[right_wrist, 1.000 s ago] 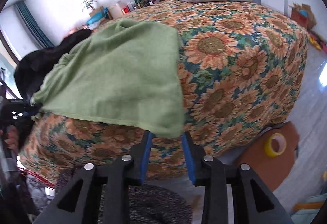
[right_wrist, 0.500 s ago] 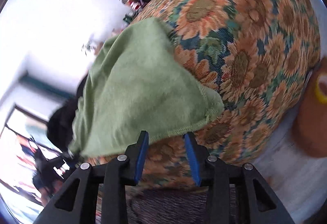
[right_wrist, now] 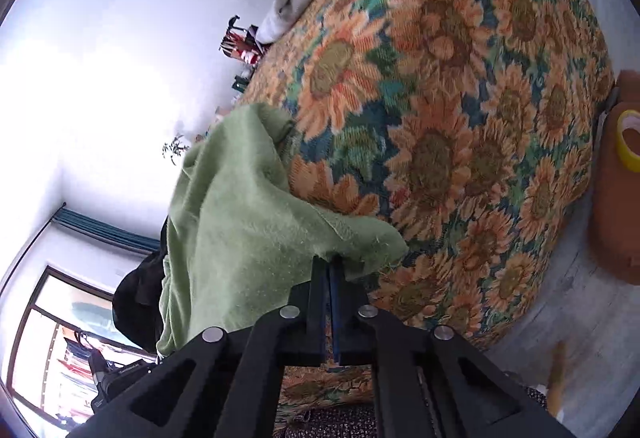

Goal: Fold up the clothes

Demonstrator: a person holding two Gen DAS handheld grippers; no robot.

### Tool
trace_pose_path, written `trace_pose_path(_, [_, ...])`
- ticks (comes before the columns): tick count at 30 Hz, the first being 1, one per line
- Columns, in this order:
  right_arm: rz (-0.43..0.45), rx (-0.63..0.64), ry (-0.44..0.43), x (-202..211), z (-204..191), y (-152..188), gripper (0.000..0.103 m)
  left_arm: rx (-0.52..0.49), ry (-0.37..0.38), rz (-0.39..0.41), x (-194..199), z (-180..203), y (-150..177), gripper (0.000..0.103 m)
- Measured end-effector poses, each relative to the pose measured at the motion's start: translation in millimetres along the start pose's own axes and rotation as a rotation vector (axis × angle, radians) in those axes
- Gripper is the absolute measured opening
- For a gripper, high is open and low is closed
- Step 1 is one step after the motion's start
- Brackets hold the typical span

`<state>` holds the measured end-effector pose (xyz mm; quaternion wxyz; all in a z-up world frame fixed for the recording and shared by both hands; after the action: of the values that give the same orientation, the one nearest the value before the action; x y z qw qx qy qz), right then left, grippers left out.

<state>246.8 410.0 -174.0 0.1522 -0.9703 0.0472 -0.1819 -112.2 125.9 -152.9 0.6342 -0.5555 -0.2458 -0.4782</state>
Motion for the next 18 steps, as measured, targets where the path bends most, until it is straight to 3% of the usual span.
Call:
trace_pose_path(5, [0.002, 0.039, 0.009, 16, -12, -4, 0.003, 0.026, 0.037, 0.013, 10, -4, 0, 0.007])
trace_pose_path(8, [-0.035, 0.023, 0.044, -3, 3, 7, 0.012, 0.034, 0.042, 0.014, 15, -6, 1, 0.007])
trace_pose_path(9, [-0.046, 0.007, 0.043, -8, 8, 10, 0.021, 0.031, 0.04, 0.013, 15, -6, 2, 0.007])
trace_pose_path(10, [-0.052, -0.016, 0.017, -13, 14, 11, 0.034, 0.028, 0.039, 0.013, 16, -7, 3, 0.007])
trace_pose_path(11, [-0.051, -0.048, -0.018, -17, 18, 14, 0.037, 0.025, 0.033, 0.009, 15, -7, 3, 0.007])
trace_pose_path(15, [-0.027, -0.088, -0.107, -25, 22, 10, 0.043, 0.024, 0.023, -0.01, 12, -11, 5, 0.007])
trace_pose_path(18, [-0.03, -0.116, -0.122, -36, 27, 1, 0.043, 0.019, 0.016, -0.01, 11, -11, 6, 0.007])
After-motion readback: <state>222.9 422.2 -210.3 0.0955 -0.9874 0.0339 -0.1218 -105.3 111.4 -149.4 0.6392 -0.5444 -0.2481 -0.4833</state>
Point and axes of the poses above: each gripper's, at about its wrist camera, not at the fingertips, and x roughly against the way its jaws point, z to its right, y to its underside, the point moved 5 cm from there along -x, roughly the way its jaws point, and after that the axes turned 10 degrees about -y, right-handed, at the moved point
